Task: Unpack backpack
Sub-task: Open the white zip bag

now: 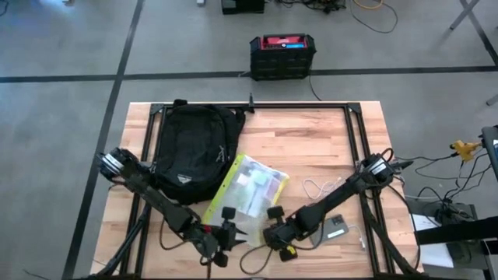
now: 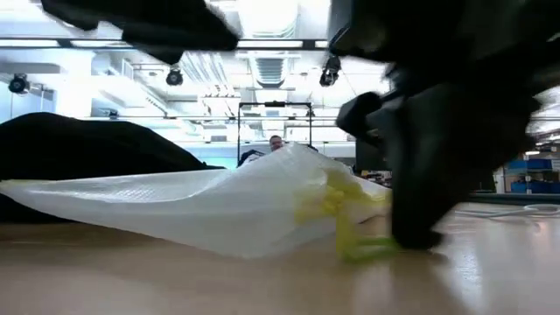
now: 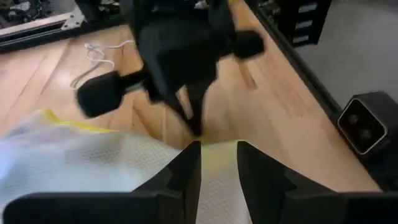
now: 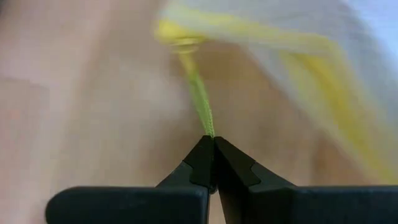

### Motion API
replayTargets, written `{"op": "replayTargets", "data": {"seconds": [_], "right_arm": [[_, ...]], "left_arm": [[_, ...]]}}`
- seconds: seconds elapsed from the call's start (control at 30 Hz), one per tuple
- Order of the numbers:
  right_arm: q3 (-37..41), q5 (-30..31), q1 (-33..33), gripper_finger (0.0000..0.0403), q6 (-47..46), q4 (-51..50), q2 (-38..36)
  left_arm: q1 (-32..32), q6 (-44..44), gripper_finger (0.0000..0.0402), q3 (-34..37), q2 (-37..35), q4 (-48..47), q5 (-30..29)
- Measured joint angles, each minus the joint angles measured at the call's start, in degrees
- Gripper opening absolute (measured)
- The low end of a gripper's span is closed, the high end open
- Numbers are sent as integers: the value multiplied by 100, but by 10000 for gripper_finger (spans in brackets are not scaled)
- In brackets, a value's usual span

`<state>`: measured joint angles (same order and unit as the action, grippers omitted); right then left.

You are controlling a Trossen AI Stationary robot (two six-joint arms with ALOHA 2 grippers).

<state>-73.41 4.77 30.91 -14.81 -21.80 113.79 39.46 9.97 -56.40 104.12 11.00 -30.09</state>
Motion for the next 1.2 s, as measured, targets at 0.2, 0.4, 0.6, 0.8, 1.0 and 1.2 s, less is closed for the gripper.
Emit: {"op": "replayTargets", "data": {"seconds": [0.2, 0.4, 0.6, 0.8, 1.0, 1.2], "right_arm": [[-26, -58, 365, 0, -845, 4, -19], [-30, 409, 516, 0, -1229, 0, -19], [-35, 591, 435, 0, -1219, -14, -19], [-35, 626, 256, 0, -1077, -192, -21], [-57, 738, 20, 0, -1004, -1339, -44], [-45, 1187, -293, 0, -502, -2292, -73]], "left_arm": [[-202, -8, 81, -205, 686, 609, 777], [-589, -79, 82, -192, 1029, 1155, 1792], [-888, -49, 79, -109, 1346, 1170, 2173], [-979, -49, 79, -94, 1451, 1145, 2268], [-971, 24, 79, -77, 1528, 1117, 2212], [-972, 52, 79, -72, 1542, 1093, 2187]]}}
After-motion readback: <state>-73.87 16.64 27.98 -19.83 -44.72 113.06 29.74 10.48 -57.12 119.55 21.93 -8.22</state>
